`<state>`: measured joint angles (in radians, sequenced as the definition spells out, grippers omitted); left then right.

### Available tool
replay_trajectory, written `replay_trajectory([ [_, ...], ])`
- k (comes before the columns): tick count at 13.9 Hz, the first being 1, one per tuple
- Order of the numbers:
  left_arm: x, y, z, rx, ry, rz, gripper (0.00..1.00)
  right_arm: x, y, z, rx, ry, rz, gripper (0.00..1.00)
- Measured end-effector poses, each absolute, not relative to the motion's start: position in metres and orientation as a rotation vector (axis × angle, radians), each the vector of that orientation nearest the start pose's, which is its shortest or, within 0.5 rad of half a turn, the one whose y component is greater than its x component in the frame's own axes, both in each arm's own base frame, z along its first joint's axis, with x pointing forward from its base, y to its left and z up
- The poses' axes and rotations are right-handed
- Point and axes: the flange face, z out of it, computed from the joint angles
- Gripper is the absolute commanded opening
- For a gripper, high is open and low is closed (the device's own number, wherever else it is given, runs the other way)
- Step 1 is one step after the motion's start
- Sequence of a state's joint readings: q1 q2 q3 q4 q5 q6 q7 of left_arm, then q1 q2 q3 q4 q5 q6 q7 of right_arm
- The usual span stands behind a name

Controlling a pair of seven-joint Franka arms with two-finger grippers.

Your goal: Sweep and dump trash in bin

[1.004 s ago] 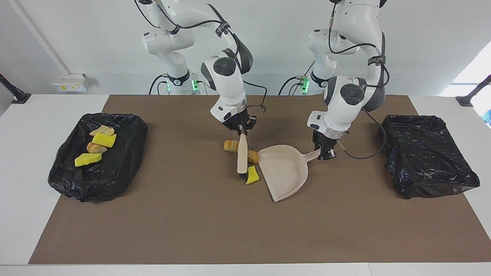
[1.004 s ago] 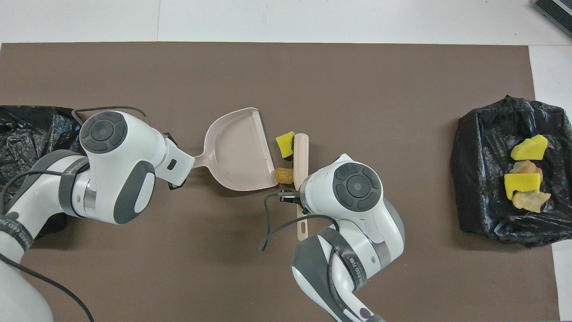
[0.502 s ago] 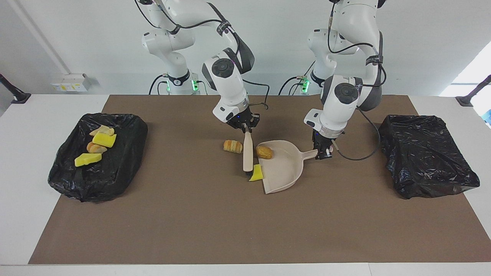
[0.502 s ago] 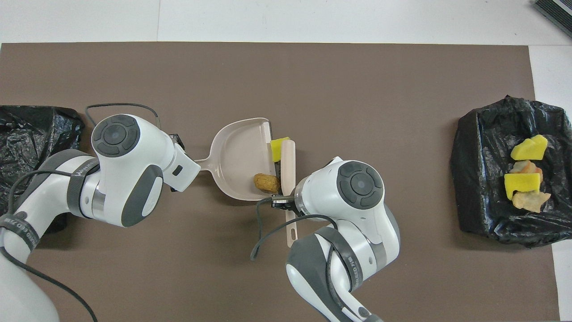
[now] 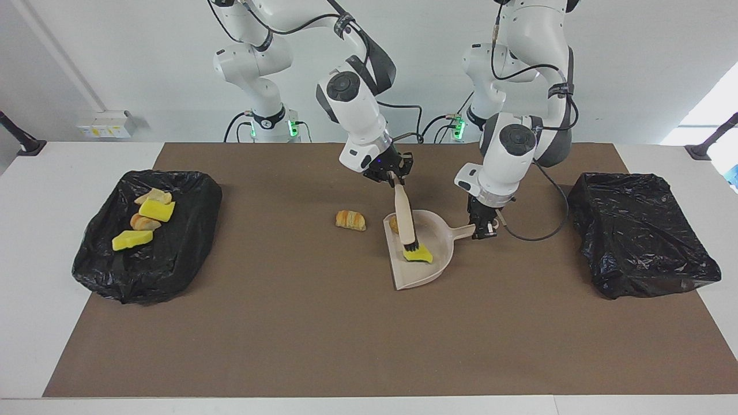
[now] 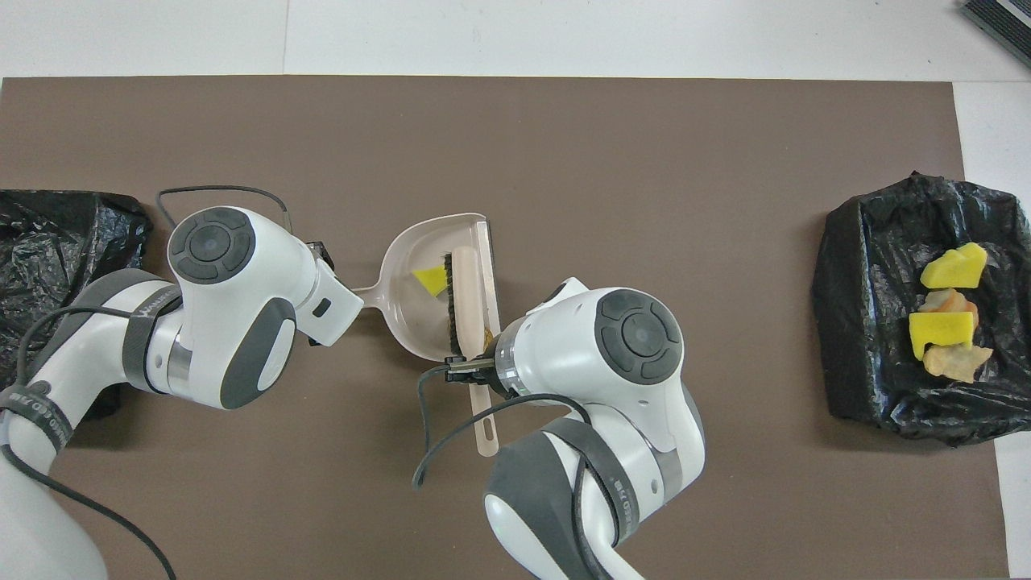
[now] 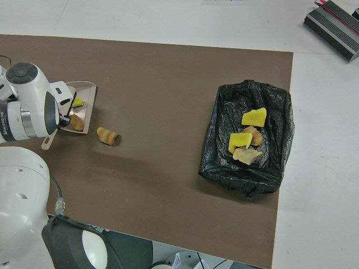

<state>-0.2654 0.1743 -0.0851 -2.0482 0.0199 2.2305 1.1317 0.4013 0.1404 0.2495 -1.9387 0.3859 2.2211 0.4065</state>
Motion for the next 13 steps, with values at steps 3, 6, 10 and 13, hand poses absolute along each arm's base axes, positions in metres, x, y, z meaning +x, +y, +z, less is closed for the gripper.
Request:
replay_trajectory([
  [3, 0.546, -0.198, 0.357, -2.303, 2.130, -0.012, 0.00, 0.478, 0.341, 0.452, -2.808, -0.025, 0.158, 0.00],
  [6, 0.545, -0.198, 0.356, -2.301, 2.134, -0.009, 0.00, 0.473, 0.303, 0.448, -2.929, 0.042, 0.215, 0.00],
  [10, 0.535, -0.218, 0.355, -2.246, 2.195, -0.001, 0.00, 0.442, 0.262, 0.412, -3.026, 0.237, 0.294, 0.00],
  [13, 0.524, -0.227, 0.352, -2.224, 2.222, 0.016, 0.00, 0.409, 0.240, 0.398, -3.050, 0.422, 0.286, 0.00],
])
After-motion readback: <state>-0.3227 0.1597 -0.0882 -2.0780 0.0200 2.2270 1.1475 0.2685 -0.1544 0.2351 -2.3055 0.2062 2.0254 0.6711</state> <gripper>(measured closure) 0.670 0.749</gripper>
